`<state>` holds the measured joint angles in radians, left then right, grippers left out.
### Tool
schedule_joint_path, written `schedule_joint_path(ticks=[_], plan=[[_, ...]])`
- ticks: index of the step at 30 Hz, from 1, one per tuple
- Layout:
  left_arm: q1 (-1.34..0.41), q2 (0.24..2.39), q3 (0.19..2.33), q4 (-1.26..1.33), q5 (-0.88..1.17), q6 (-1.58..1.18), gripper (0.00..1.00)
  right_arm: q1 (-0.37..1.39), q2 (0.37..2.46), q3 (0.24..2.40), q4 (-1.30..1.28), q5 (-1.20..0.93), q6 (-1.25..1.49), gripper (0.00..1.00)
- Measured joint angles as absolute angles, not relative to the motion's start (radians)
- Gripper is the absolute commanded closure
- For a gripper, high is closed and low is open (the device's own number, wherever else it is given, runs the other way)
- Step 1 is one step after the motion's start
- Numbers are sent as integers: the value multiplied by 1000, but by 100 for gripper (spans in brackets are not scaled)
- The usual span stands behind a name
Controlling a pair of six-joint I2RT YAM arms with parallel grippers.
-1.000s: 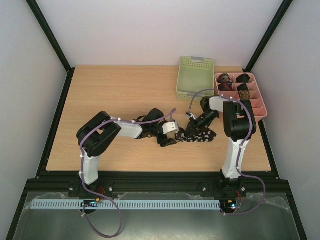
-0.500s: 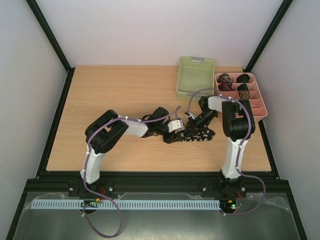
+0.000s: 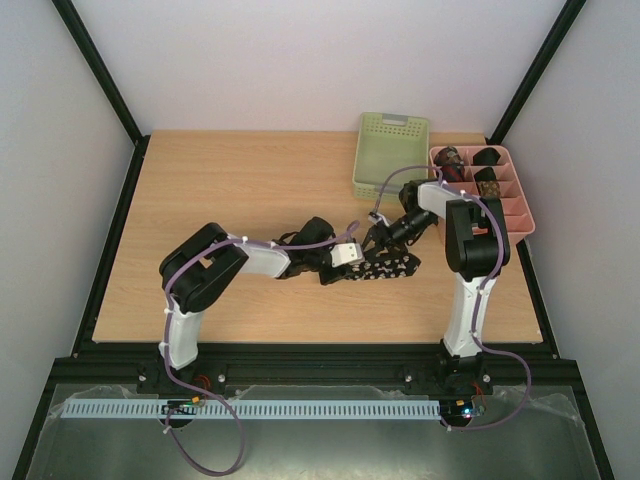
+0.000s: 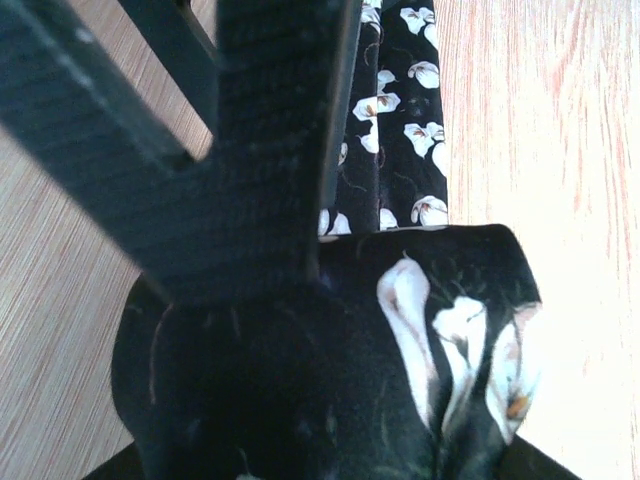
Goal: Roll the ties
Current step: Roll the tie at the center of the board.
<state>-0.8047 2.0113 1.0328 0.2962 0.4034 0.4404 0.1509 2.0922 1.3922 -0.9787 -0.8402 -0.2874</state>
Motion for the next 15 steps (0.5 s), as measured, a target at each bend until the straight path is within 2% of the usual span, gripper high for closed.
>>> schedule_joint_path(ticks=[3, 6, 10, 11, 15], plan=[[-805, 2011, 1033, 295, 401, 447, 62, 167, 2092, 1388, -989, -882, -281, 53], [-809, 2011, 1034, 294, 400, 454, 61, 190, 2088, 1369, -980, -885, -270, 74], [-809, 2010, 1035, 285, 397, 464, 57, 197, 2081, 1337, -936, -852, -237, 95], [-809, 2010, 1037, 282, 393, 466, 54, 197, 2081, 1335, -933, -852, -233, 98], [-809, 2010, 1043, 268, 385, 467, 34, 184, 2080, 1328, -918, -832, -219, 99]])
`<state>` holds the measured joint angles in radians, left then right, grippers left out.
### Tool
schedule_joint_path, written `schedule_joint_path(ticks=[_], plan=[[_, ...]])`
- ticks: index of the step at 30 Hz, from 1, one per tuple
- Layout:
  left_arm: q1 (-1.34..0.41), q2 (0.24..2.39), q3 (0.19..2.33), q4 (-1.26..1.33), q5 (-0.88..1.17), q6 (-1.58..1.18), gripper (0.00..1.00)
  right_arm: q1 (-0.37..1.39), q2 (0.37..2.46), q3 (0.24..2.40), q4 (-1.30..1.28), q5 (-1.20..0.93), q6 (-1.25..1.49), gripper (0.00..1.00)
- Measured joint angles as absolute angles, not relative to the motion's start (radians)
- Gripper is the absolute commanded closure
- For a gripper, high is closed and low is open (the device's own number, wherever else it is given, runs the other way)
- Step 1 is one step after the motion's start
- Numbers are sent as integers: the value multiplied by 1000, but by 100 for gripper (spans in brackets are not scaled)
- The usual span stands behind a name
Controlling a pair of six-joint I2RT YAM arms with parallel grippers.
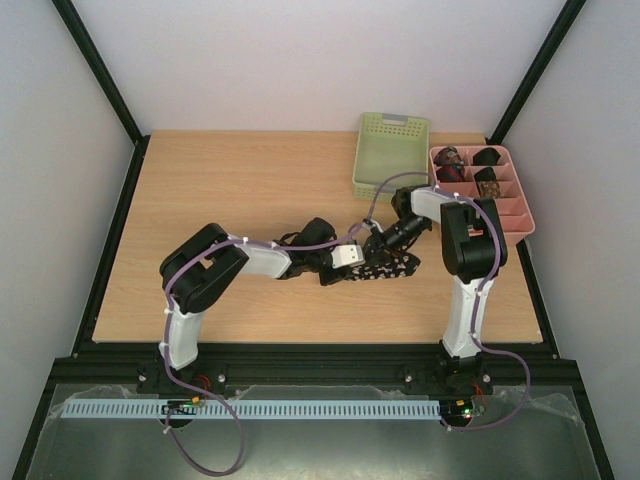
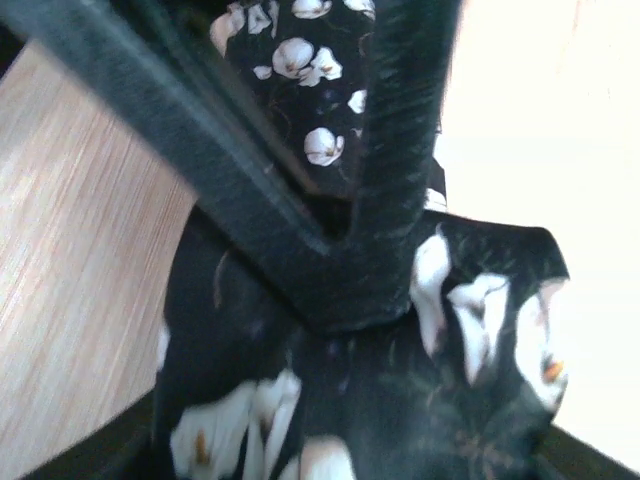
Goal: Roll the ties
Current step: Roll the tie at the center of the board.
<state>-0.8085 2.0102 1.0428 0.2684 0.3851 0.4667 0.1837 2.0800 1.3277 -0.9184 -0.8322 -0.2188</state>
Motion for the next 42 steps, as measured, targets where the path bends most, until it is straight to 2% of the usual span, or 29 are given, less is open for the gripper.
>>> schedule_joint_path(ticks=[2, 6, 10, 15, 18, 22, 24, 26, 28, 32, 42], plan=[[-807, 2010, 1045, 261, 394, 464, 26, 171, 2080, 1318, -912, -819, -219, 99], [-801, 2009, 1045, 243, 433, 450, 19, 135, 2080, 1302, -910, -795, -220, 99], [-797, 2009, 1045, 253, 482, 414, 15, 119, 2080, 1297, -901, -757, -222, 99], [-797, 2024, 1082, 278, 526, 350, 15, 118, 2082, 1297, -893, -732, -221, 99], [-797, 2059, 1125, 310, 539, 318, 22, 115, 2091, 1298, -892, -734, -219, 99], [-798, 2119, 1178, 322, 562, 288, 44, 111, 2097, 1299, -891, -736, -210, 97], [-799, 2134, 1189, 320, 574, 283, 50, 109, 2101, 1300, -888, -736, -208, 93], [-803, 2135, 1190, 314, 572, 293, 54, 108, 2101, 1302, -889, -735, -209, 82], [-804, 2133, 1188, 313, 561, 305, 56, 108, 2101, 1309, -892, -727, -213, 69], [-804, 2109, 1161, 315, 524, 331, 56, 104, 2102, 1345, -909, -715, -233, 56], [-807, 2100, 1168, 277, 492, 334, 55, 127, 2068, 1361, -982, -778, -266, 52]])
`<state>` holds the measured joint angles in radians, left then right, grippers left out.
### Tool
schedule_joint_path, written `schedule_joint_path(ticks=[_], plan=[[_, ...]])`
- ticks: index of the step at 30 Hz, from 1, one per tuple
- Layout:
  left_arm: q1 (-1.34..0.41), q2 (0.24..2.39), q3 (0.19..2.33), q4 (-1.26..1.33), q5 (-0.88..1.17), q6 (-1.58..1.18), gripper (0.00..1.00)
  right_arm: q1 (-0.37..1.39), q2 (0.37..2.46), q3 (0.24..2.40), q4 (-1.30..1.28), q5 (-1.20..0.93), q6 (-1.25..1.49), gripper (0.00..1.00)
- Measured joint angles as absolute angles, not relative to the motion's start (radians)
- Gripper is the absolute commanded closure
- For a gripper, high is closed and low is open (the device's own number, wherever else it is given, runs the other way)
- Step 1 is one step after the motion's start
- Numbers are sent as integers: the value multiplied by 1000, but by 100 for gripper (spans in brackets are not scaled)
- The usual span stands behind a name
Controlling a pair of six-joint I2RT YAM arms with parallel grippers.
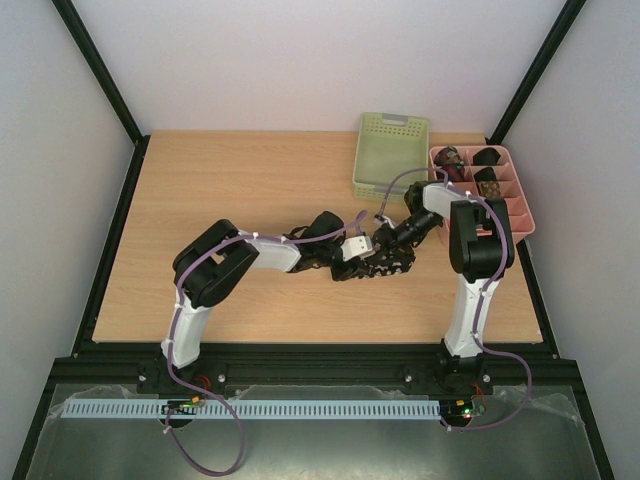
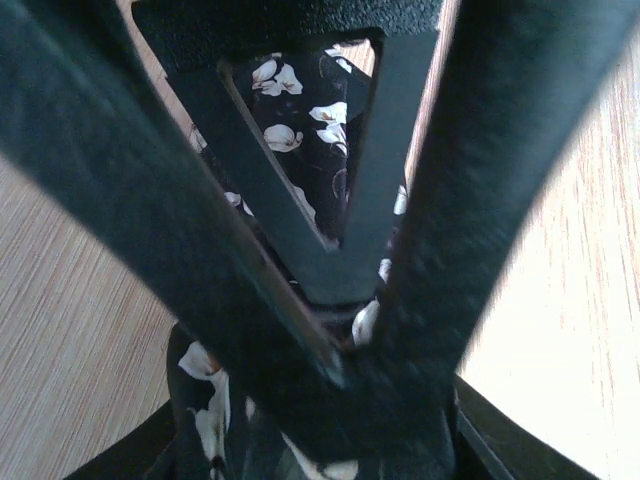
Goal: Roll the ties
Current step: Roll the tie at the center of the board.
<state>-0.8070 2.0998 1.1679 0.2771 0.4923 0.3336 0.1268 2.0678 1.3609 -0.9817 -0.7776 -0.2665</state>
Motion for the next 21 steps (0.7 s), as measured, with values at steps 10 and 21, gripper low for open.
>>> schedule_joint_path(ticks=[10, 21], plan=[[-807, 2101, 1179, 247, 489, 339, 52, 152, 2086, 1361, -963, -786, -236, 89], [-809, 2111, 1217, 187, 494, 366, 32, 102, 2112, 1339, -966, -830, -233, 99]])
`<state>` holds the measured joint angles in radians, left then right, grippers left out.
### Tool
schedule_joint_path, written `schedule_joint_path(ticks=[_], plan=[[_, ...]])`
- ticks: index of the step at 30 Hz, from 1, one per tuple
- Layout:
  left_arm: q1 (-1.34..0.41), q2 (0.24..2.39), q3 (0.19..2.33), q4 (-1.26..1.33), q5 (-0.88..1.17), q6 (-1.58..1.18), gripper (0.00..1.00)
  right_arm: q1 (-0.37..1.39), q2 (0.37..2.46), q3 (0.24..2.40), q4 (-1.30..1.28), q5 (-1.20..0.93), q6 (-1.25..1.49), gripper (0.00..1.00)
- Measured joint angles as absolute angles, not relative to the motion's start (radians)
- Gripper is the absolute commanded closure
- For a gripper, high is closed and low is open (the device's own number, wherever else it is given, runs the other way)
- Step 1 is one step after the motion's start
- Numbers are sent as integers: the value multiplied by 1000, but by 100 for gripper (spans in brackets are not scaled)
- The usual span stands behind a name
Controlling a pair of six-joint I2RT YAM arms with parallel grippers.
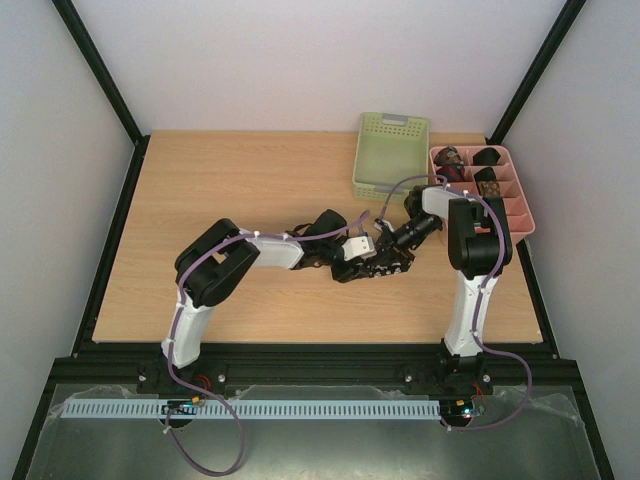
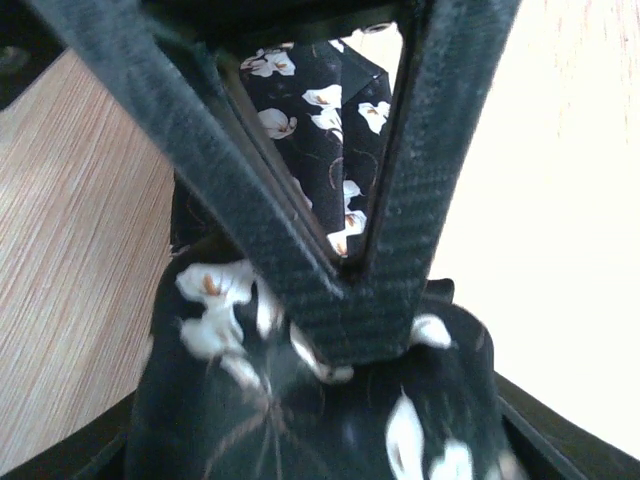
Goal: Roll the ties
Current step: Roll the tie at the center of the board.
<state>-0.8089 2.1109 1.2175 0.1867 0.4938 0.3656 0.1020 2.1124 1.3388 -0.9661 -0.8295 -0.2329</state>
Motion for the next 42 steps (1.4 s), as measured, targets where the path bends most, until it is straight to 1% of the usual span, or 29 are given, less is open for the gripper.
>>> schedule_joint_path(ticks=[3, 5, 12, 14, 15, 16, 17, 18, 19, 20, 22, 28, 30, 31, 33, 34, 37, 38, 42], plan=[[-809, 2111, 1218, 183, 504, 372, 29, 88, 2119, 1336, -968, -821, -236, 99], [-809, 2111, 1218, 181, 514, 372, 29, 78, 2123, 1336, -968, -816, -236, 99], [-809, 2115, 1221, 191, 531, 364, 42, 76, 2133, 1341, -972, -814, -235, 99], [-809, 2128, 1235, 190, 535, 358, 51, 75, 2136, 1345, -974, -814, -235, 98], [-810, 2135, 1243, 187, 539, 356, 55, 74, 2136, 1345, -974, -814, -235, 94], [-811, 2139, 1248, 184, 539, 356, 58, 73, 2136, 1346, -975, -813, -235, 85], [-812, 2140, 1253, 180, 538, 357, 59, 73, 2136, 1348, -976, -812, -235, 71], [-813, 2141, 1256, 175, 532, 355, 60, 72, 2136, 1351, -979, -798, -242, 65], [-815, 2141, 1258, 170, 524, 356, 61, 71, 2136, 1354, -982, -792, -239, 56], [-815, 2141, 1258, 170, 521, 361, 61, 68, 2135, 1356, -981, -775, -248, 52], [-816, 2141, 1258, 169, 515, 363, 61, 65, 2130, 1366, -997, -756, -259, 49], [-820, 2140, 1258, 171, 500, 371, 61, 83, 2119, 1413, -1018, -740, -269, 47], [-820, 2140, 1258, 171, 499, 374, 61, 99, 2117, 1417, -1017, -739, -265, 48], [-821, 2140, 1258, 170, 498, 376, 61, 107, 2117, 1418, -1015, -739, -262, 52], [-821, 2140, 1259, 166, 497, 379, 61, 116, 2117, 1421, -1014, -739, -258, 63], [-821, 2140, 1262, 160, 496, 381, 60, 118, 2117, 1424, -1013, -737, -255, 74], [-822, 2140, 1265, 153, 492, 385, 54, 122, 2117, 1428, -1011, -730, -252, 96], [-822, 2140, 1266, 149, 490, 386, 51, 122, 2117, 1427, -1010, -727, -258, 98], [-819, 2140, 1270, 139, 482, 383, 30, 107, 2117, 1416, -1007, -725, -276, 99]])
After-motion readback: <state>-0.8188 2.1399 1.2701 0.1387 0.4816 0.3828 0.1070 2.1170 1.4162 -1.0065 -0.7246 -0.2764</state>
